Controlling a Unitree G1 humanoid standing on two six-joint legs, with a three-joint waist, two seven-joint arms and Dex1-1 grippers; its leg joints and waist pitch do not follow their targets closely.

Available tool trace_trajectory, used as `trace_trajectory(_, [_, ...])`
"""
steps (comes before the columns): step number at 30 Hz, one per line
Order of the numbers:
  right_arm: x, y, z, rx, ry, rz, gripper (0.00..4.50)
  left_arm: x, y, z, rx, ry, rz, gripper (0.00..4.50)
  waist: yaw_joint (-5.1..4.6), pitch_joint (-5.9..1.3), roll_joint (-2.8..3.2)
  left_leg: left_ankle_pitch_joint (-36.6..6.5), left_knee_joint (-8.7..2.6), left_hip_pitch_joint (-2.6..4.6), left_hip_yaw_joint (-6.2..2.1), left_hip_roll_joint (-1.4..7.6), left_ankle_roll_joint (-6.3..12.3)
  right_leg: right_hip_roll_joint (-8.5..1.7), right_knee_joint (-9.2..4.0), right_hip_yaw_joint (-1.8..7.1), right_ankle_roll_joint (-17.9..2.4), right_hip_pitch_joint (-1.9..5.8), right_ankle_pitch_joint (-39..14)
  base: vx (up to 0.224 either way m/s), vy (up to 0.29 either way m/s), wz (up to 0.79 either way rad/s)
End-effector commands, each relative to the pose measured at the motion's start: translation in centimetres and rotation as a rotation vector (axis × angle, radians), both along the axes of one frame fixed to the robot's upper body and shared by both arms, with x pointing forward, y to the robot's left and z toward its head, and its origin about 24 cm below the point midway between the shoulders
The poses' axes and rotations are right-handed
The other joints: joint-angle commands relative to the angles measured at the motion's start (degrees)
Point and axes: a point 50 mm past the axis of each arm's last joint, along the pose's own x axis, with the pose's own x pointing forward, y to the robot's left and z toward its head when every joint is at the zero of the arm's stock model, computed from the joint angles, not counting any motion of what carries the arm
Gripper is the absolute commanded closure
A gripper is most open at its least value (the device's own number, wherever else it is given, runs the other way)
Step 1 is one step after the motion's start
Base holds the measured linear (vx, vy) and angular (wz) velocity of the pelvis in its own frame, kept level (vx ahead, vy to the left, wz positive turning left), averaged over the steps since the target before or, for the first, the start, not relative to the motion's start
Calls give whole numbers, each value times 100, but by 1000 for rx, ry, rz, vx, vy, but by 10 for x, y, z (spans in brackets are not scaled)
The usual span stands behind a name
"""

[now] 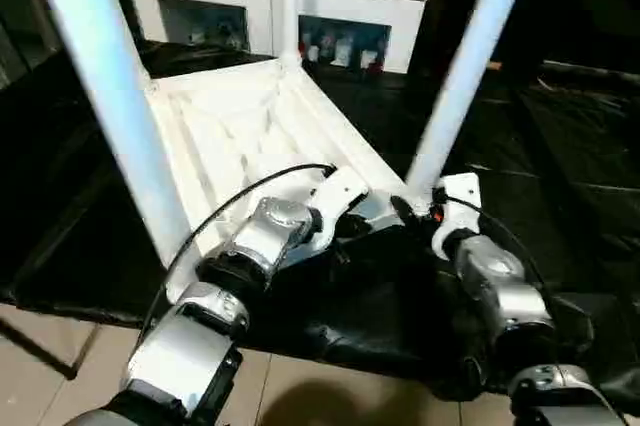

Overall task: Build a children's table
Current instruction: Rotate leg to tighten

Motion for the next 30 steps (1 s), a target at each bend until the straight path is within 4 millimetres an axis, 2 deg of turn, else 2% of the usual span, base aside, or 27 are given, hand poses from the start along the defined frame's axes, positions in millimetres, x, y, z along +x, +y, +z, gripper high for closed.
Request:
trace_trajectory(1, [-3, 16, 7, 18, -23, 199, 64, -5, 4, -7, -46, 32, -24, 450, 50, -250, -86, -908, -353, -102, 46, -29, 568, -226, -455, 164, -1008, 358, -1043, 0, 0, 0])
trace_trajectory(2, [-7, 9, 9, -5, -26, 291, 60, -9, 8, -7, -52, 31, -88, 450, 45, -242, -76, -1006, -355, -84, 48, -20, 582, -225, -482, 162, -997, 338, -1204, 0, 0, 0])
trace_trajectory(3, [-11, 2, 11, -21, -28, 359, 53, -12, 12, -8, -51, 45, -129, 450, 42, -238, -100, -1077, -351, -86, 49, -6, 610, -229, -492, 165, -996, 349, -1278, 0, 0, 0])
trace_trajectory(4, [-16, -5, 14, -31, -26, 425, 53, -16, 16, -9, -50, 53, -185, 450, 57, -241, -98, -1029, -340, -77, 56, 5, 676, -232, -478, 177, -1043, 335, -1163, 0, 0, 0])
trace_trajectory(7, [-18, -9, 16, -32, -25, 449, 53, -18, 18, -9, -52, 55, -211, 450, 74, -245, -99, -894, -338, -58, 64, 17, 707, -225, -450, 175, -1158, 315, -976, 0, 0, 0])
trace_trajectory(8, [-23, -18, 19, -47, -33, 493, 53, -23, 25, -9, -66, 79, -268, 450, 76, -239, -107, -896, -346, -57, 64, 24, 680, -229, -445, 171, -1188, 309, -1025, 0, 0, 0])
trace_trajectory(9, [-23, -18, 20, -48, -34, 496, 53, -24, 25, -9, -67, 81, -272, 450, 80, -232, -124, -909, -349, -71, 60, 25, 670, -229, -444, 167, -1175, 323, -1090, 0, 0, 0])
trace_trajectory(10, [-27, -24, 22, -50, -36, 528, 53, -28, 32, -8, -79, 104, -320, 450, 82, -239, -104, -917, -356, -60, 52, 43, 664, -240, -435, 173, -1186, 319, -1072, 0, 0, 0])
trace_trajectory(11, [-27, -24, 23, -49, -35, 533, 53, -29, 33, -8, -80, 107, -328, 450, 70, -238, -109, -915, -353, -63, 59, 40, 677, -232, -434, 176, -1194, 314, -1035, 0, 0, 0])
trace_trajectory(12, [-29, -25, 23, -43, -30, 556, 53, -31, 35, -7, -91, 111, -356, 450, 73, -239, -69, -924, -356, -47, 60, 41, 657, -228, -429, 178, -1226, 295, -996, 0, 0, 0])
trace_trajectory(15, [-35, -24, 20, -47, 4, 628, 53, -40, 40, -6, -121, 148, -445, 450, 78, -239, -73, -895, -354, -34, 68, 55, 659, -223, -409, 183, -1313, 292, -812, 0, 0, 0])
trace_trajectory(16, [-35, -24, 20, -53, 7, 638, 53, -42, 40, -6, -123, 155, -457, 450, 109, -243, -85, -836, -347, -27, 77, 54, 670, -221, -385, 188, -1365, 290, -690, 0, 0, 0])
trace_trajectory(18, [-35, -21, 20, -49, 9, 656, 53, -42, 41, -7, -119, 156, -462, 450, 161, -243, -103, -799, -344, -17, 84, 54, 658, -229, -382, 188, -1367, 289, -658, 0, 0, 0])
trace_trajectory(20, [-36, -19, 19, -44, 16, 674, 53, -42, 43, -7, -110, 154, -456, 450, 178, -239, -98, -818, -347, -37, 81, 46, 642, -235, -376, 187, -1341, 304, -677, 0, 0, 0])
trace_trajectory(21, [-35, -18, 18, -43, 19, 680, 69, -41, 43, -7, -106, 152, -453, 450, 179, -237, -106, -841, -351, -42, 78, 40, 612, -240, -386, 185, -1287, 310, -772, 0, 0, 0])
trace_trajectory(24, [-34, -17, 19, -50, 23, 697, 69, -41, 46, -6, -105, 155, -451, 450, 179, -239, -101, -895, -355, -35, 76, 41, 560, -245, -402, 188, -1210, 305, -932, 0, 0, 0])
trace_trajectory(25, [-34, -17, 19, -54, 24, 702, 97, -41, 47, -5, -104, 154, -452, 450, 178, -241, -103, -874, -353, -37, 75, 40, 557, -242, -398, 188, -1204, 306, -910, 0, 0, 0])
trace_trajectory(29, [-35, -20, 19, -61, 35, 708, 112, -41, 48, -4, -101, 153, -451, 450, 170, -245, -120, -762, -342, -42, 78, 36, 579, -233, -379, 187, -1227, 310, -741, 0, 0, 0])
trace_trajectory(30, [-35, -21, 19, -61, 37, 707, 138, -41, 48, -4, -101, 152, -450, 450, 176, -249, -117, -755, -340, -34, 80, 35, 592, -234, -376, 187, -1235, 310, -730, 0, 0, 0])
